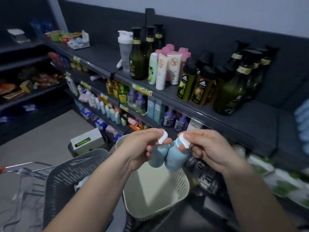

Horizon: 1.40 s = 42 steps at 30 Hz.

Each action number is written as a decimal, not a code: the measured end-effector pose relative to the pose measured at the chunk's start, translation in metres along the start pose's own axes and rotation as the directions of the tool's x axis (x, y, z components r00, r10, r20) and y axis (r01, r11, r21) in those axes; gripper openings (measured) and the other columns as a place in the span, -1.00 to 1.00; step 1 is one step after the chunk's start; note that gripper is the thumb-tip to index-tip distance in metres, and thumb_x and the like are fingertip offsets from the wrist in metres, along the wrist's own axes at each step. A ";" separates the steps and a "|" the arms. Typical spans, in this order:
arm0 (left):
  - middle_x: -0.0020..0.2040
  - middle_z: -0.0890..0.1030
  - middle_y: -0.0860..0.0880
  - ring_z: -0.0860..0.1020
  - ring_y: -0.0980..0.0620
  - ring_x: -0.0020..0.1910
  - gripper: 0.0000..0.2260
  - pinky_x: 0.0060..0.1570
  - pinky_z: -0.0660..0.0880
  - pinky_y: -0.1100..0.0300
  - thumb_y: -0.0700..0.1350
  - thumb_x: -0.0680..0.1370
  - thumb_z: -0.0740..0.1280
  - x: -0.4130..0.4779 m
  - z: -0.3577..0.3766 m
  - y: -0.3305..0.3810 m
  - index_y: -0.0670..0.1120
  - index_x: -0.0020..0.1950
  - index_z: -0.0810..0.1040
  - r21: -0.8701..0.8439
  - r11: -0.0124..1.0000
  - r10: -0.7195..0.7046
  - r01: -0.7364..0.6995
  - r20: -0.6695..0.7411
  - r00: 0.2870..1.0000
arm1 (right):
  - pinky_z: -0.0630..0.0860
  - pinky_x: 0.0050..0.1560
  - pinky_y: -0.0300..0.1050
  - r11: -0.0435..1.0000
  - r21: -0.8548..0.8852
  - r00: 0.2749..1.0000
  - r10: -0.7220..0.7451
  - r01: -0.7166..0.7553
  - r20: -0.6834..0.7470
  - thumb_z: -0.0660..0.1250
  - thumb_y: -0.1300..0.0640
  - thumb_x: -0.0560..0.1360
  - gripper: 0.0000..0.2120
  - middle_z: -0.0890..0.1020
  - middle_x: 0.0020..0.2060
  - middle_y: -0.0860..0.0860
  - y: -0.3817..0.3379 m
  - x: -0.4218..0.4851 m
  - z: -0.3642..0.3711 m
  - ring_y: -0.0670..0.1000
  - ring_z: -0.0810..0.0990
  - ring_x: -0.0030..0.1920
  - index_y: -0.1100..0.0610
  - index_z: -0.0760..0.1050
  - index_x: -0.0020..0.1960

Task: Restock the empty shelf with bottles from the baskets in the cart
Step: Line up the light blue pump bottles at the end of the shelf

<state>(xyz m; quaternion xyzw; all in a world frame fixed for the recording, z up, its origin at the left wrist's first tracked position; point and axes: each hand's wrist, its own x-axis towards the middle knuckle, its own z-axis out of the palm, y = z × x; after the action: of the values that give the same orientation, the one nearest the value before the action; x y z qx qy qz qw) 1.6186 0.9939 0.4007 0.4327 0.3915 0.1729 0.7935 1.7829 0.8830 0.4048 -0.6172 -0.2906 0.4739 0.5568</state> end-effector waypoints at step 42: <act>-0.37 0.43 0.09 0.19 0.21 -0.69 -0.60 -0.70 0.07 0.39 -0.17 0.36 0.43 -0.034 0.602 -0.231 -0.21 0.19 0.59 0.469 0.779 -0.625 0.417 0.633 0.456 | 0.27 -0.50 -0.28 0.966 0.164 0.471 0.052 0.200 -0.881 0.34 0.23 0.51 -0.81 0.67 -0.28 0.28 0.041 -0.414 -0.469 -0.07 0.30 -0.52 0.28 0.69 -0.19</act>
<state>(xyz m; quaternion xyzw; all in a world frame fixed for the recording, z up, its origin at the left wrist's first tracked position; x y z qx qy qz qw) 2.0465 0.5107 0.4191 0.4156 0.1519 -0.3292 0.8341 2.0435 0.3143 0.4410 -0.6855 0.0701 0.0972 0.7181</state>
